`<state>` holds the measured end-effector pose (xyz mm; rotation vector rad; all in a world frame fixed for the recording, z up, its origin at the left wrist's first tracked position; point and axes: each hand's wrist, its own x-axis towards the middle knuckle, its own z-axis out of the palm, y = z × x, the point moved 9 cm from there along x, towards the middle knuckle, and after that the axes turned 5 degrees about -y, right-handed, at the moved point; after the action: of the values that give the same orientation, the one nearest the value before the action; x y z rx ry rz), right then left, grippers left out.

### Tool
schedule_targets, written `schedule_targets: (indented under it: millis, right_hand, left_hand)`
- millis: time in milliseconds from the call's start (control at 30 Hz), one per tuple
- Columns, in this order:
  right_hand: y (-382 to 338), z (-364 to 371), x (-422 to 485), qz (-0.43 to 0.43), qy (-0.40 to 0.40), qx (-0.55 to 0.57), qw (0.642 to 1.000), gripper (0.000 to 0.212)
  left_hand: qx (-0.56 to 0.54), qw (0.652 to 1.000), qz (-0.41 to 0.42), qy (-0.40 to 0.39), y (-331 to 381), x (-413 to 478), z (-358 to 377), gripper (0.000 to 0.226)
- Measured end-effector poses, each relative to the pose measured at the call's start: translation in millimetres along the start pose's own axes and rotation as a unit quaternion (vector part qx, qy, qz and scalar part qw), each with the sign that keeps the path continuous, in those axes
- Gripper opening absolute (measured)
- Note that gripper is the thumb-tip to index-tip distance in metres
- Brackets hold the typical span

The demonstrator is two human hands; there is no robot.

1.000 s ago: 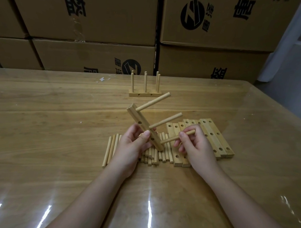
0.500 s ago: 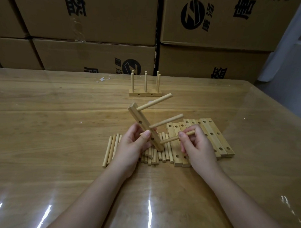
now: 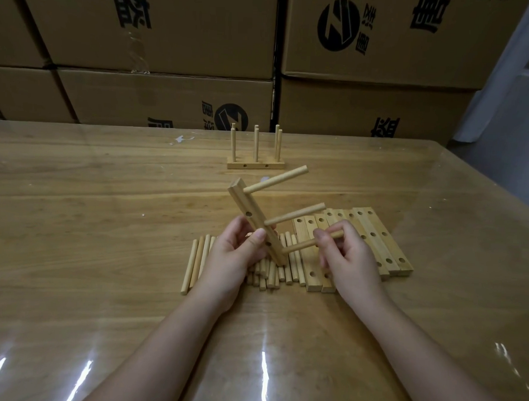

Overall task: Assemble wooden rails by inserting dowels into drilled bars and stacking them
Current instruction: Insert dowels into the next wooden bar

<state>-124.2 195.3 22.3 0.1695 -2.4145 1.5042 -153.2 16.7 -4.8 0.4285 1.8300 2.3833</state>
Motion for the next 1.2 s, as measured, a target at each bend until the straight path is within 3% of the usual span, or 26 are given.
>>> schedule_targets:
  millis: [200,300,700,1200]
  right_hand:
    - [-5.8,-2.2,-0.6,-0.021,-0.003,-0.004,1.0,0.023]
    - [-6.0,-4.6,-0.5,-0.029,-0.013,-0.032,0.999,0.014]
    - [-4.5,5.4,1.8,-0.003,-0.056,0.13,0.99,0.012]
    - [-4.9,3.9,2.1,-0.007,-0.034,0.039,0.999,0.008]
  left_hand:
    - [-0.001,1.0,-0.009,0.016,0.4,-0.8,-0.5,0.024]
    - [-0.008,1.0,-0.012,0.022,0.6,-0.6,-0.8,0.021]
    - [-0.04,0.998,-0.019,0.038,-2.8,1.5,-3.5,0.017]
    - [-0.016,0.998,-0.027,0.049,-6.4,2.2,-5.3,0.017]
